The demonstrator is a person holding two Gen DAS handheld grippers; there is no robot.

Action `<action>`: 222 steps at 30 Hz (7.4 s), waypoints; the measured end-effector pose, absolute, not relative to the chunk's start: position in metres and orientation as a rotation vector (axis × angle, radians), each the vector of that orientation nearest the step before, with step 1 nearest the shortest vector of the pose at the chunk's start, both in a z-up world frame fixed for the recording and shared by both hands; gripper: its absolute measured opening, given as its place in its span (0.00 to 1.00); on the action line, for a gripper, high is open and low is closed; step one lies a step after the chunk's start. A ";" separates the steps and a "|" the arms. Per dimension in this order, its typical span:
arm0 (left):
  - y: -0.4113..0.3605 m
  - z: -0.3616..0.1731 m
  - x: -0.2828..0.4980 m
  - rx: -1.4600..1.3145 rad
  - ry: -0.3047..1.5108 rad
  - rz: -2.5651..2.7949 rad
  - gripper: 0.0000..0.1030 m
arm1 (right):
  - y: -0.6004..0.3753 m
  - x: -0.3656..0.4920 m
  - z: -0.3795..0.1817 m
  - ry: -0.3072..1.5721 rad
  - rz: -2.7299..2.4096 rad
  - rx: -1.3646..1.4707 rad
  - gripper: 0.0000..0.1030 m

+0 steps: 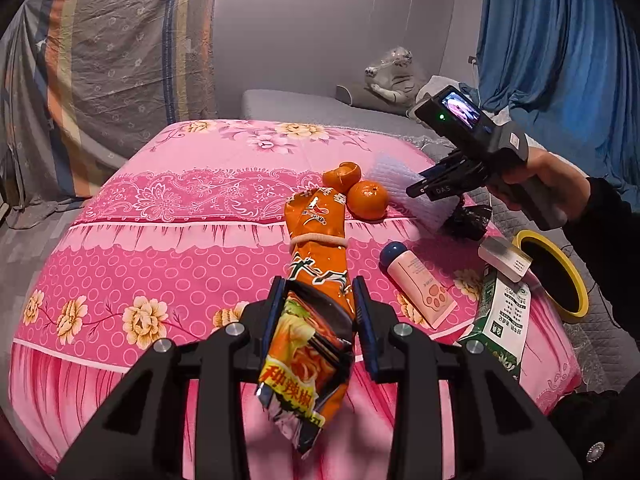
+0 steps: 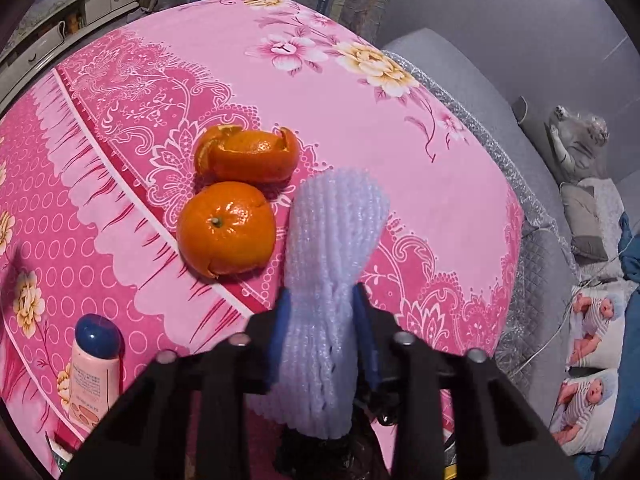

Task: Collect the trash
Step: 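Grasp the white foam fruit net with the right gripper while the left gripper holds the wrapper, then carry the snack wrapper and foam net with both grippers over the yellow bin, then open both grippers to drop the wrapper and foam net into the bin, then grasp the white milk carton with the left gripper, then grasp the green-white medicine box with the right gripper while the left gripper holds the carton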

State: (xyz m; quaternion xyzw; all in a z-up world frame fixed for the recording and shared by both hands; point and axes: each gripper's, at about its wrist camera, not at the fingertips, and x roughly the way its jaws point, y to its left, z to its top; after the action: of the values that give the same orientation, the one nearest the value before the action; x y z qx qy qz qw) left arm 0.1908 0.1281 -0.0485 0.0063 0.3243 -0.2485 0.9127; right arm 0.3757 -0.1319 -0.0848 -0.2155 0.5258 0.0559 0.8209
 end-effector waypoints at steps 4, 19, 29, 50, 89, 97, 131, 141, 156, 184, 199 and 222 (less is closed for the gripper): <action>0.127 -0.048 0.190 0.010 0.670 -0.511 0.31 | -0.141 0.371 -0.077 1.123 0.157 -0.352 0.11; 0.115 -0.024 0.165 -0.057 0.587 -0.443 0.31 | -0.176 0.256 0.018 0.921 0.464 0.062 0.11; 0.085 0.000 0.150 -0.074 0.546 -0.373 0.31 | -0.187 0.171 0.030 0.830 0.524 0.124 0.11; -0.023 0.041 0.127 0.007 0.475 -0.587 0.31 | -0.299 0.093 0.041 0.690 0.313 0.306 0.11; -0.239 0.035 0.098 0.258 0.472 -0.971 0.31 | -0.470 -0.001 -0.025 0.620 -0.120 0.556 0.11; -0.271 0.022 0.099 0.286 0.501 -1.003 0.31 | -0.490 -0.001 -0.048 0.649 -0.172 0.604 0.11; -0.260 -0.032 0.152 0.185 0.694 -1.030 0.92 | -0.513 -0.010 -0.084 0.699 -0.343 0.686 0.60; -0.111 -0.018 0.133 0.435 0.557 -1.124 0.92 | -0.451 0.024 -0.060 0.717 -0.168 0.585 0.67; -0.027 -0.082 0.158 0.401 0.748 -1.071 0.91 | -0.376 0.066 -0.045 0.768 -0.038 0.476 0.68; 0.018 -0.076 0.134 0.299 0.712 -1.008 0.56 | -0.279 0.081 -0.028 0.797 0.245 0.052 0.70; 0.062 -0.085 0.123 0.161 0.722 -0.930 0.54 | -0.150 0.165 -0.046 0.996 0.626 -0.768 0.70; 0.047 -0.095 0.141 0.218 0.811 -0.919 0.53 | -0.117 0.201 -0.092 1.122 0.698 -1.003 0.68</action>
State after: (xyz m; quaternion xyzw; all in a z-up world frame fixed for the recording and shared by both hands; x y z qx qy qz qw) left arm 0.1410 0.0471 -0.0952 0.1020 0.3797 -0.4303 0.8126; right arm 0.2014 -0.1169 -0.0916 -0.4459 0.4990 0.3104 0.6752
